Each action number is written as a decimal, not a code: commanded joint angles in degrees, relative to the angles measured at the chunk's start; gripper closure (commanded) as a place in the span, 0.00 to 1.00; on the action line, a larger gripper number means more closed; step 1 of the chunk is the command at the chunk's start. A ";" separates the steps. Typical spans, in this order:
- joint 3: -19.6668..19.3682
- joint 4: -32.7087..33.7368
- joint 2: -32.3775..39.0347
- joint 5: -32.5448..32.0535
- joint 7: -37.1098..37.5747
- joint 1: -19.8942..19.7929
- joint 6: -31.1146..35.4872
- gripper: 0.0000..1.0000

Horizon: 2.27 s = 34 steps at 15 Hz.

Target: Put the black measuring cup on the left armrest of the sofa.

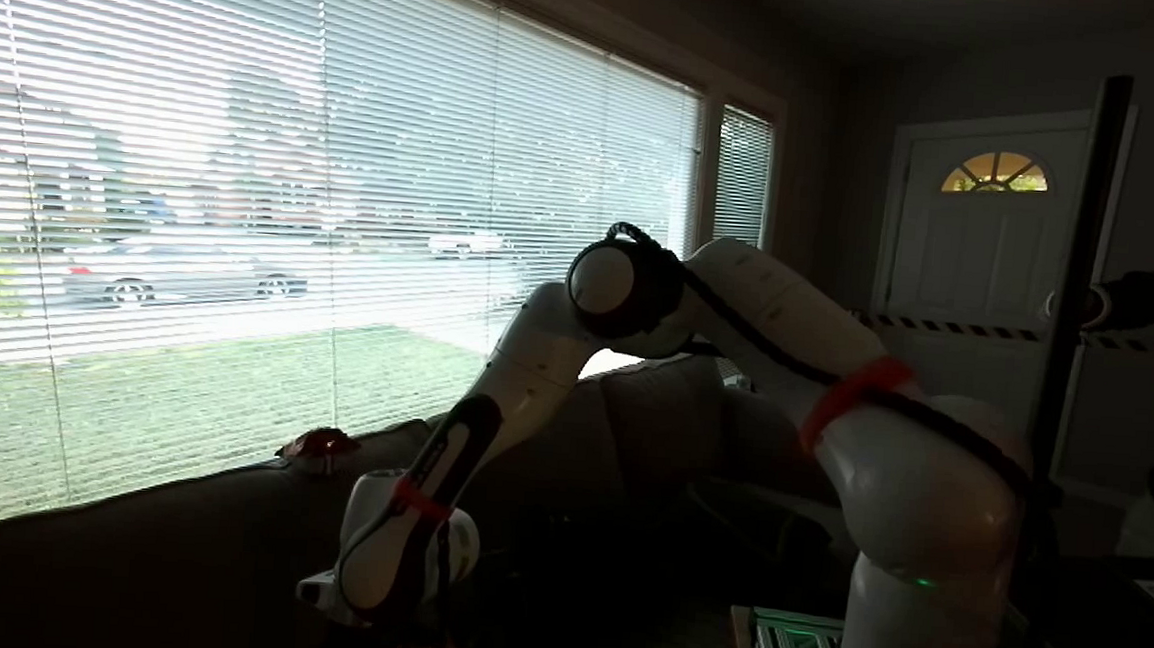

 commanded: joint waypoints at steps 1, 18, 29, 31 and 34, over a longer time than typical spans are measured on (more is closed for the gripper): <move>-6.06 1.78 -0.07 0.98 -3.06 5.27 -7.18 0.97; -29.07 5.44 1.43 -17.17 -4.96 31.65 -4.65 0.97; -31.08 22.08 10.11 -25.78 -9.21 38.56 16.03 0.97; -29.40 27.19 11.95 -26.90 -12.94 39.03 14.37 0.97; -22.85 36.48 13.48 -27.10 -24.29 35.60 10.69 0.97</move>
